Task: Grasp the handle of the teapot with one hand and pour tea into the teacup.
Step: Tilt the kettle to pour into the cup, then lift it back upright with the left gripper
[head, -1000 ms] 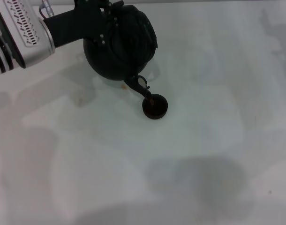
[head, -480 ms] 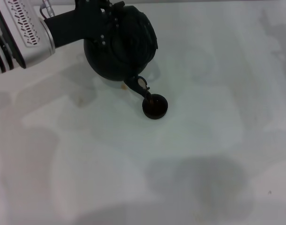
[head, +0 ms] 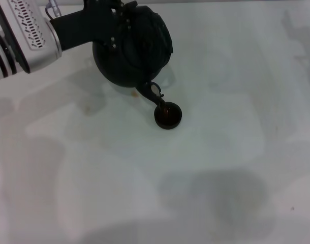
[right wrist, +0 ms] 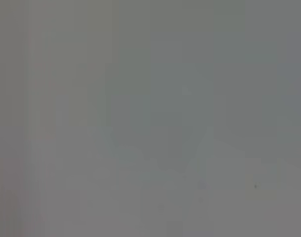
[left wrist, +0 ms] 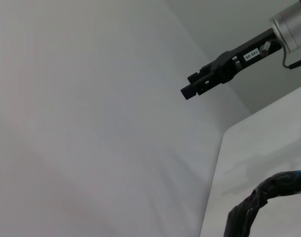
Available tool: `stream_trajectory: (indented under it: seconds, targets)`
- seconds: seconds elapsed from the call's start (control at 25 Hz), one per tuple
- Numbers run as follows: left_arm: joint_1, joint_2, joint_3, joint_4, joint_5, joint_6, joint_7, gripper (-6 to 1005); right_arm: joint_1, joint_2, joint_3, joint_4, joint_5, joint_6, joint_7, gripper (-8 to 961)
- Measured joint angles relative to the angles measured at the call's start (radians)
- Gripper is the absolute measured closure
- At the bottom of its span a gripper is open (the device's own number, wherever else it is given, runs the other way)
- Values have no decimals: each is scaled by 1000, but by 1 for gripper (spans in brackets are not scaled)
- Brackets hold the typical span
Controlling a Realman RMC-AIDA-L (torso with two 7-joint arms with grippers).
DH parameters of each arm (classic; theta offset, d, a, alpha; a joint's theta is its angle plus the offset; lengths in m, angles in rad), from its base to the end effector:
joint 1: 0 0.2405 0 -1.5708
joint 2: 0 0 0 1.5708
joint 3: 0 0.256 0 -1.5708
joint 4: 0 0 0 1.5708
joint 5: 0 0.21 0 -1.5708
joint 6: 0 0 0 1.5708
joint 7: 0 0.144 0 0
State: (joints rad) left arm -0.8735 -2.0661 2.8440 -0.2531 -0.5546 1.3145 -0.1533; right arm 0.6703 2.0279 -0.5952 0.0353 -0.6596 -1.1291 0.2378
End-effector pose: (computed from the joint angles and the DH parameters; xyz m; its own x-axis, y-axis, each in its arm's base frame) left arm -0.2217 0.3980 -0.0343 0.8625 -0.4720 0.1823 -0.2291 -0.6855 -0.6911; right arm 0.3111 0.3976 0.0353 0.6853 0.1108 -0.7197 -0.7187 -0.0566 -0.6930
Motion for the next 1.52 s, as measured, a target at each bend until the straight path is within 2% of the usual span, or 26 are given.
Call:
stream_trajectory:
  seconds: [0.64,1.52]
  targets:
    - [-3,0,0,0,1,-9,0,891,-1,0,0,0,0,-3,0,125]
    - [58,-8,-2,37,-70,-2,4,890,6,0,0,0,-2,-4,16,126]
